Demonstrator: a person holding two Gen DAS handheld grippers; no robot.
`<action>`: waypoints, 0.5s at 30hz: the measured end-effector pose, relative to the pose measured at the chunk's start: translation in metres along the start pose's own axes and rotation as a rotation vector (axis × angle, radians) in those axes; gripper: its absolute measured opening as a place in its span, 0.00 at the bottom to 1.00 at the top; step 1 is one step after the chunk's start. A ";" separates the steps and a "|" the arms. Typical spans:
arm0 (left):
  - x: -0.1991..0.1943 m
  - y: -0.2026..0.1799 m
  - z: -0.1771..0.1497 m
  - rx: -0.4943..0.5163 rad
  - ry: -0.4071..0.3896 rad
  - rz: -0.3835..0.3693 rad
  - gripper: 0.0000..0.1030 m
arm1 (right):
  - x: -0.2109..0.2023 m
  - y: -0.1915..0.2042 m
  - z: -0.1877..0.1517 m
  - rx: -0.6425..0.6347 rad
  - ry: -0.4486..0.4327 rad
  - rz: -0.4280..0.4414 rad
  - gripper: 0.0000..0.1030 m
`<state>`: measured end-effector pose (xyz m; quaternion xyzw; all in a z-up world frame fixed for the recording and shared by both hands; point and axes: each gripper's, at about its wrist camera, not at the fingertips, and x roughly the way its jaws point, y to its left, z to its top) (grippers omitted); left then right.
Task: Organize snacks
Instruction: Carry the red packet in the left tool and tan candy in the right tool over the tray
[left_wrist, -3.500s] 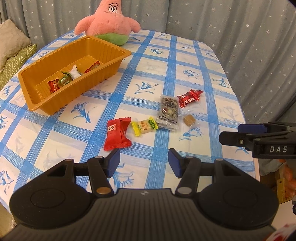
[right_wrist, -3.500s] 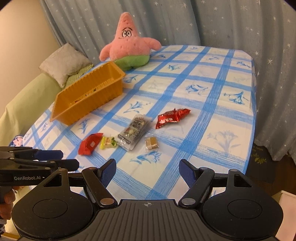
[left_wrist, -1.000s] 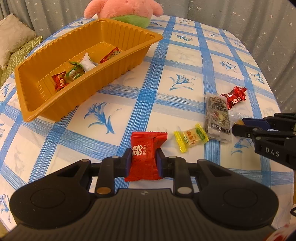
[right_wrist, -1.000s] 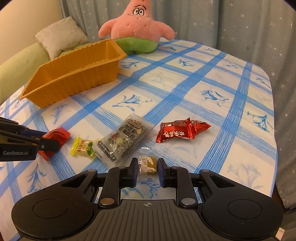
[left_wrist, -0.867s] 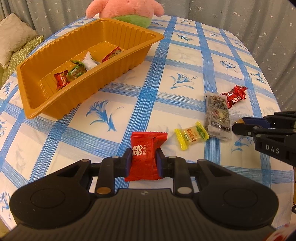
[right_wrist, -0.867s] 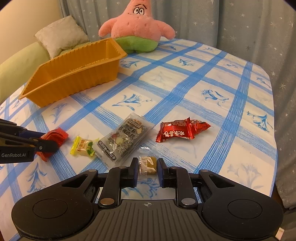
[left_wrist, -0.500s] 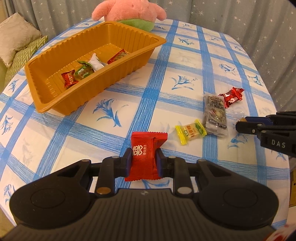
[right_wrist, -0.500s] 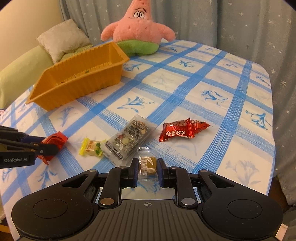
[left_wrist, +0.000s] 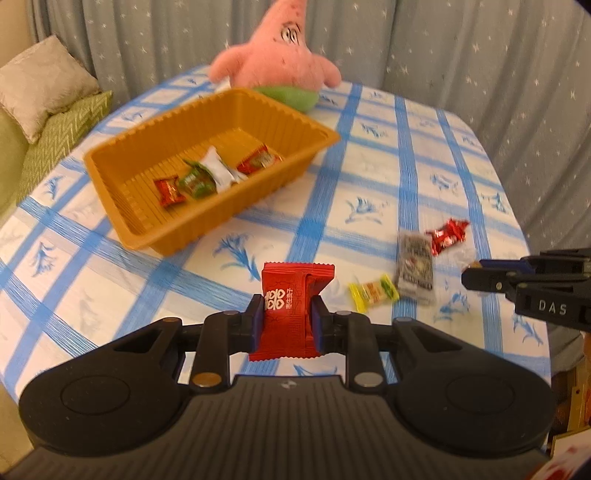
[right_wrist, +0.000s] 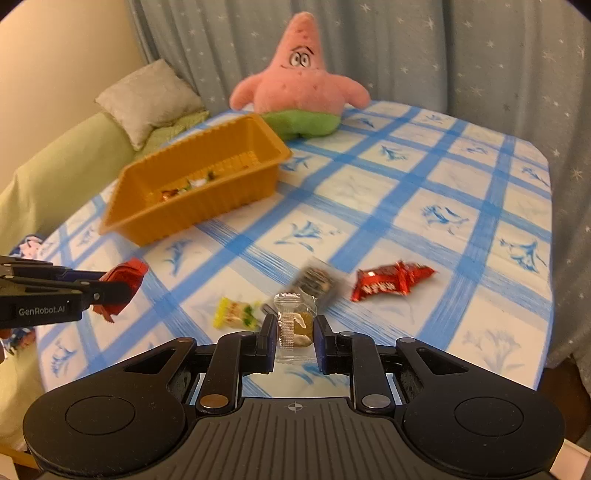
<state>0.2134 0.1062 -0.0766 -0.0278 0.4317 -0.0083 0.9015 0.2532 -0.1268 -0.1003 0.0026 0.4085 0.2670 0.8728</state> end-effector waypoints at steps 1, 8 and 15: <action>-0.003 0.002 0.002 -0.004 -0.010 0.003 0.23 | -0.001 0.002 0.002 -0.002 -0.004 0.006 0.21; -0.017 0.019 0.019 -0.033 -0.067 0.033 0.23 | 0.000 0.012 0.023 -0.025 -0.035 0.039 0.21; -0.020 0.040 0.036 -0.058 -0.105 0.069 0.23 | 0.009 0.018 0.051 -0.044 -0.066 0.061 0.21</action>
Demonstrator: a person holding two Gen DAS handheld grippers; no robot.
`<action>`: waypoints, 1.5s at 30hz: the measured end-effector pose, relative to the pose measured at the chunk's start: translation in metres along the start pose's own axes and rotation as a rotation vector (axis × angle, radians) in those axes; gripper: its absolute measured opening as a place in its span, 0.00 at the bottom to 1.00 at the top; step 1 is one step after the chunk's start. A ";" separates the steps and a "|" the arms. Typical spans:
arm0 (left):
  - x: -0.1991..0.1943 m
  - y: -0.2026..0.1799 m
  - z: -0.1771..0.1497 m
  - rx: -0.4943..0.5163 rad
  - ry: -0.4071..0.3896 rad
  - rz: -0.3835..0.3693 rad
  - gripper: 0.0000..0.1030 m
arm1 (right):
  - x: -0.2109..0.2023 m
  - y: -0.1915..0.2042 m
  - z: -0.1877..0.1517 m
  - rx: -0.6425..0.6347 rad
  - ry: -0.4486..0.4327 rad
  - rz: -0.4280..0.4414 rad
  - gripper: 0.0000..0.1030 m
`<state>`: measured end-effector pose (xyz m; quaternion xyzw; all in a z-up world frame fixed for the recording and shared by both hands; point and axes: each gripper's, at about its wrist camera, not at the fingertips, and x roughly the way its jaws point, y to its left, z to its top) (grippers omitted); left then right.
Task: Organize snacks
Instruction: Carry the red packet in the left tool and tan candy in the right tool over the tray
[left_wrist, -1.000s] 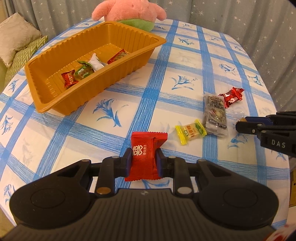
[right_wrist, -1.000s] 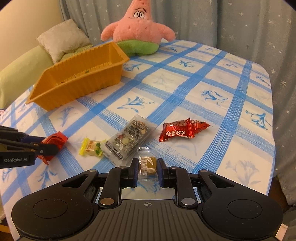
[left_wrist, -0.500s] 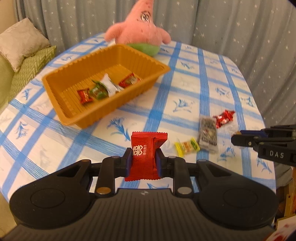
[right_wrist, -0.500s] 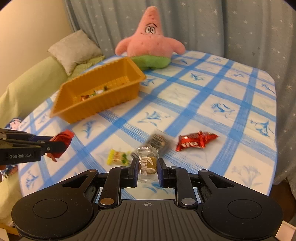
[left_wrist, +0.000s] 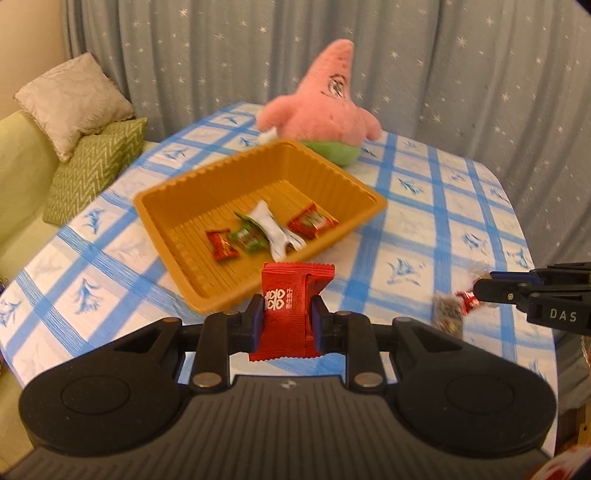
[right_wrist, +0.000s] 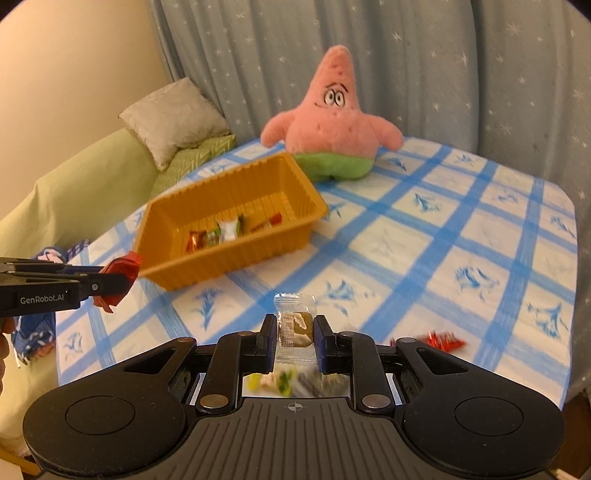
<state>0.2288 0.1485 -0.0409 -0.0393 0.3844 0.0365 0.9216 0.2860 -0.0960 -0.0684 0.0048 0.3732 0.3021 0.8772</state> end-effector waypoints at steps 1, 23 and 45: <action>0.000 0.003 0.003 -0.004 -0.007 0.006 0.23 | 0.002 0.001 0.005 0.000 -0.005 0.004 0.21; 0.037 0.045 0.060 -0.065 -0.048 0.058 0.23 | 0.082 0.040 0.088 -0.047 -0.024 0.104 0.21; 0.132 0.055 0.113 0.003 0.010 0.029 0.23 | 0.174 0.031 0.131 -0.018 0.043 0.053 0.21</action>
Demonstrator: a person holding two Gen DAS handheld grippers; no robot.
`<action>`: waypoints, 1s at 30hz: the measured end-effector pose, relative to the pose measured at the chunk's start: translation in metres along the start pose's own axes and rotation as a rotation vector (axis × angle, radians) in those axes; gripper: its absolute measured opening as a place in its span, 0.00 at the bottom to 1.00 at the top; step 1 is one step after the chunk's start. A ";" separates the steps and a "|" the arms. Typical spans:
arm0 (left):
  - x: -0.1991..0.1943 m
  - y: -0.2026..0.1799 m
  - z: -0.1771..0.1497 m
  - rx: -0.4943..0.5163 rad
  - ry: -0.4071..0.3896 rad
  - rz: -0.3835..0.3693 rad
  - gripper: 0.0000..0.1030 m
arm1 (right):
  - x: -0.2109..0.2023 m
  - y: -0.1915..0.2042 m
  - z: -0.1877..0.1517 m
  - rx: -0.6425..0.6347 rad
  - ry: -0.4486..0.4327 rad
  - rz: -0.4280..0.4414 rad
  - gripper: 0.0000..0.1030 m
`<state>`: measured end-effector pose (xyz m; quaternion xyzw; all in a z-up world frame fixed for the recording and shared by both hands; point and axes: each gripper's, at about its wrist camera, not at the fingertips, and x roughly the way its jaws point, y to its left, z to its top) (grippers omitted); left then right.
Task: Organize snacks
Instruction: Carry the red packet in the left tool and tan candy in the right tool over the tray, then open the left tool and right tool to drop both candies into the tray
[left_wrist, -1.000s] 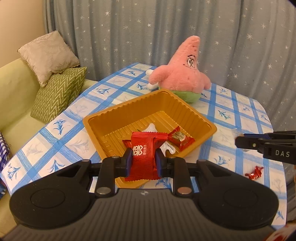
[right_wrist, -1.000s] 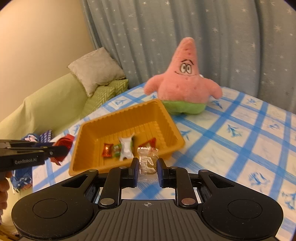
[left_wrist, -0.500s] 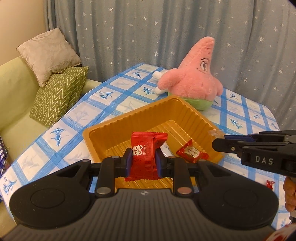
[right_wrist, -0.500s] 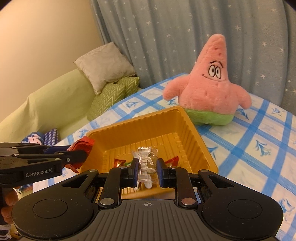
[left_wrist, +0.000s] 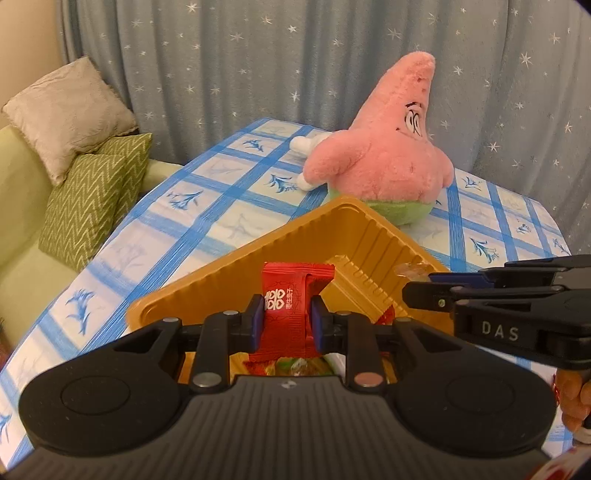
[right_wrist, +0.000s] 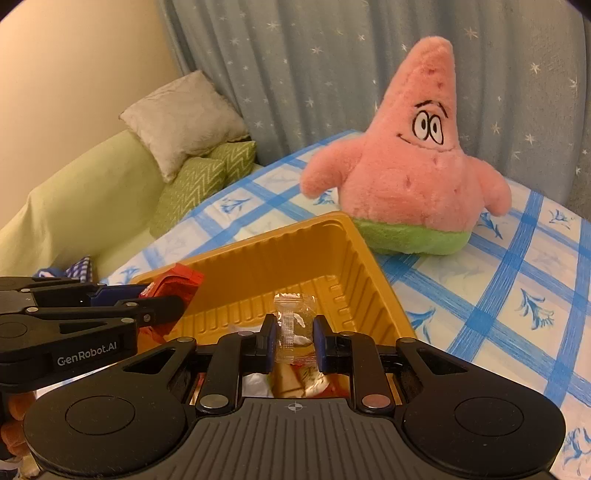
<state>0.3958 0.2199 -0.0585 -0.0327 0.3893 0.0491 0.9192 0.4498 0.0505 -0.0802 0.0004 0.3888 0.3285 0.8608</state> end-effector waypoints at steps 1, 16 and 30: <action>0.004 -0.001 0.002 0.006 0.003 -0.004 0.23 | 0.003 -0.001 0.001 0.003 0.002 -0.003 0.21; 0.059 -0.014 0.022 0.067 0.050 -0.031 0.23 | 0.026 -0.025 0.008 0.049 0.025 -0.027 0.21; 0.079 -0.012 0.022 0.064 0.081 -0.030 0.23 | 0.029 -0.031 0.014 0.063 0.018 -0.025 0.21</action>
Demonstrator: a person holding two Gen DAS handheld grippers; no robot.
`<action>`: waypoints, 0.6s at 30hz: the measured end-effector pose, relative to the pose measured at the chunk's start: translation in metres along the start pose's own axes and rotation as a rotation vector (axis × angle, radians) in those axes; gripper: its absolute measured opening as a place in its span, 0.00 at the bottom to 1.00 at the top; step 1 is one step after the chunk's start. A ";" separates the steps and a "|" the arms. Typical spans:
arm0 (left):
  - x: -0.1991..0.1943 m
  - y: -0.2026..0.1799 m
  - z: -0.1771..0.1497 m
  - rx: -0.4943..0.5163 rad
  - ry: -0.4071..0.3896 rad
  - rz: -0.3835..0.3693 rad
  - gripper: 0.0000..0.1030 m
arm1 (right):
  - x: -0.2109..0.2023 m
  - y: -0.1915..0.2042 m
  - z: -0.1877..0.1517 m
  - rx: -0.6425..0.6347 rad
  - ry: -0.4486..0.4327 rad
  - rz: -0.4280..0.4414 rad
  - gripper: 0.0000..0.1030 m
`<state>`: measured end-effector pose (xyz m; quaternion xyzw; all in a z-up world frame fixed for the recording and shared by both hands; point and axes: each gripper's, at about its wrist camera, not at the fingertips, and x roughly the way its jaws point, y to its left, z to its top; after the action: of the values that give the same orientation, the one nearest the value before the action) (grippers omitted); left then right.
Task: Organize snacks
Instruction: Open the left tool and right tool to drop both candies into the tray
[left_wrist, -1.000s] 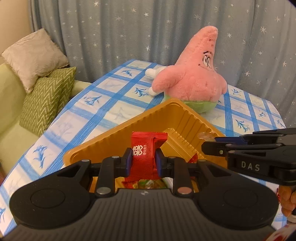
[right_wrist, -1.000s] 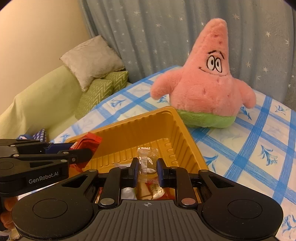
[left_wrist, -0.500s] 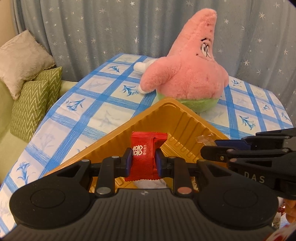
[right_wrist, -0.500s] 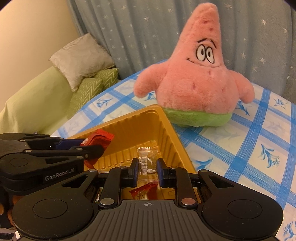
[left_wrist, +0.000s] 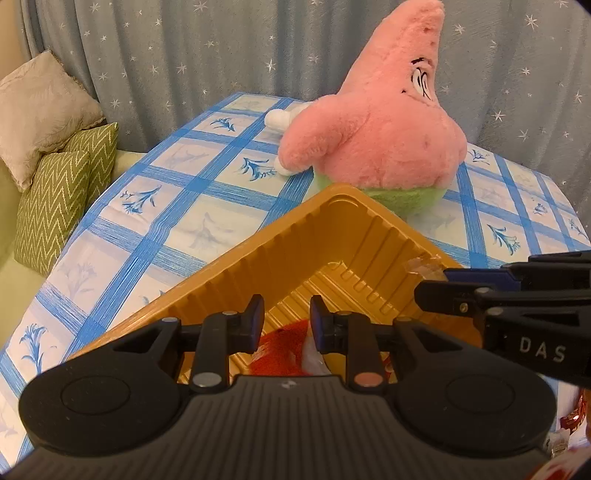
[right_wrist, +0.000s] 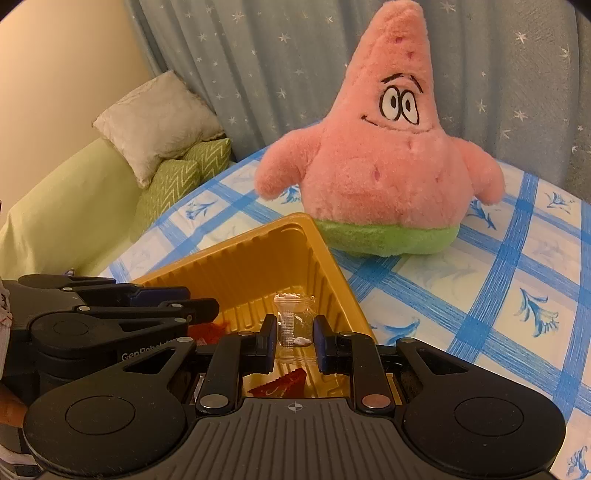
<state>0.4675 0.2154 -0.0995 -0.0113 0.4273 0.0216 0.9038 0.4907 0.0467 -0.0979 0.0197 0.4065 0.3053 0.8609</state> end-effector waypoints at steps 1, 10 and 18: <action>0.000 0.001 0.000 -0.002 0.003 0.002 0.23 | 0.000 0.000 0.000 0.001 0.000 0.001 0.21; -0.006 0.014 -0.004 -0.027 0.004 0.011 0.23 | 0.001 0.003 0.001 -0.003 0.000 0.005 0.21; -0.015 0.025 -0.009 -0.055 0.002 0.018 0.23 | 0.004 0.011 0.005 -0.009 -0.006 0.018 0.21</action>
<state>0.4498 0.2399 -0.0942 -0.0323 0.4276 0.0416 0.9024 0.4905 0.0589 -0.0940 0.0202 0.4022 0.3147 0.8595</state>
